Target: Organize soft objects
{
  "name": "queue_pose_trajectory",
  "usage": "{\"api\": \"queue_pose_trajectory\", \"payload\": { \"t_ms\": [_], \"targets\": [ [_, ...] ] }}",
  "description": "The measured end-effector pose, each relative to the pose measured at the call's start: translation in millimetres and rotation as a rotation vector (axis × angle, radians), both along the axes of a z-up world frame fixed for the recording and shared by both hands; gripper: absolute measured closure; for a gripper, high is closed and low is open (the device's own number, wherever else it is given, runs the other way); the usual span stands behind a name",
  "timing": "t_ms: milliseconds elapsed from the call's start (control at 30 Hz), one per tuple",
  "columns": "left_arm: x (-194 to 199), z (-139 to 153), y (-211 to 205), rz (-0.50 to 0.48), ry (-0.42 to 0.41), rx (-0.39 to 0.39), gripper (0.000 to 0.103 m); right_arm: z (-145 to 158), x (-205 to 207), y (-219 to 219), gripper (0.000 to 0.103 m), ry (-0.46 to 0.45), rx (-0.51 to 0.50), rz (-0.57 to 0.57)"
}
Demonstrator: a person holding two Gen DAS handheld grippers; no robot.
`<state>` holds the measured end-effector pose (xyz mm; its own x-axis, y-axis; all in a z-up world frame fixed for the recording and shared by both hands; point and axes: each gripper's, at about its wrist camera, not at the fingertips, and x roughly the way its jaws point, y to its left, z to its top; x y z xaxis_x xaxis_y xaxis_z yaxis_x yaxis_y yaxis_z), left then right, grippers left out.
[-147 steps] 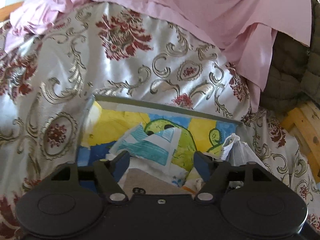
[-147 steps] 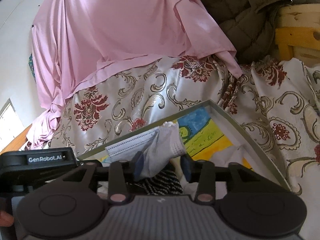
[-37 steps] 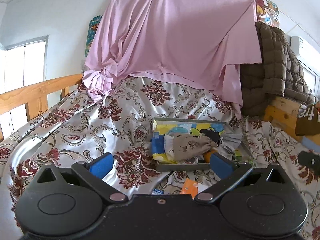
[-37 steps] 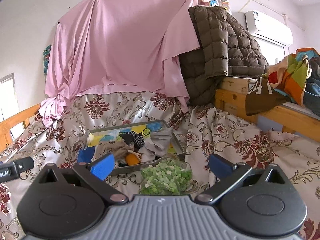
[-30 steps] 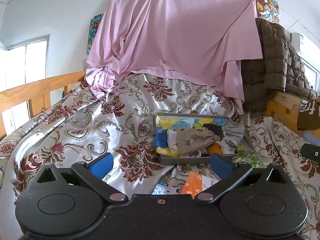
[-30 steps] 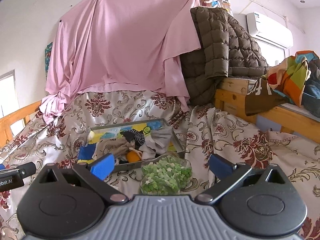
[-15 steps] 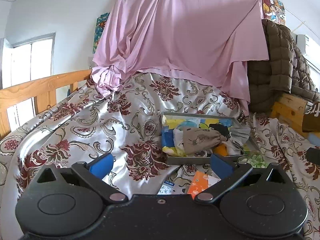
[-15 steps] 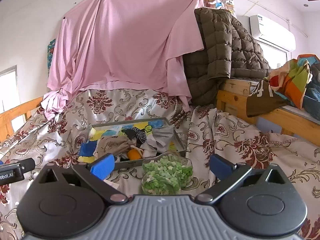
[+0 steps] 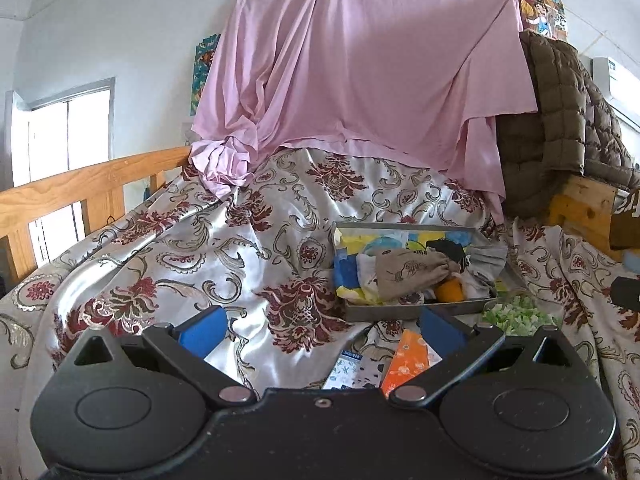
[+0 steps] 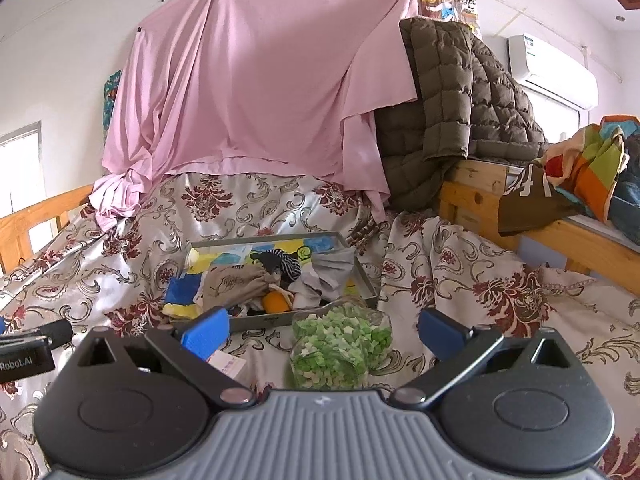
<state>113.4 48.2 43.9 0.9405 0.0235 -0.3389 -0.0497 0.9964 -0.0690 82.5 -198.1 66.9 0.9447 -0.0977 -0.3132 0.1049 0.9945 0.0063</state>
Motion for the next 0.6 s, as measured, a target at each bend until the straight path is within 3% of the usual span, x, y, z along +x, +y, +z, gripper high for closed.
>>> {"api": "queue_pose_trajectory", "payload": {
  "t_ms": [600],
  "targets": [
    [-23, 2, -9, -0.018, -0.037, 0.040, 0.001, -2, -21, 9, 0.000, -0.015, -0.020, -0.006]
  ]
}}
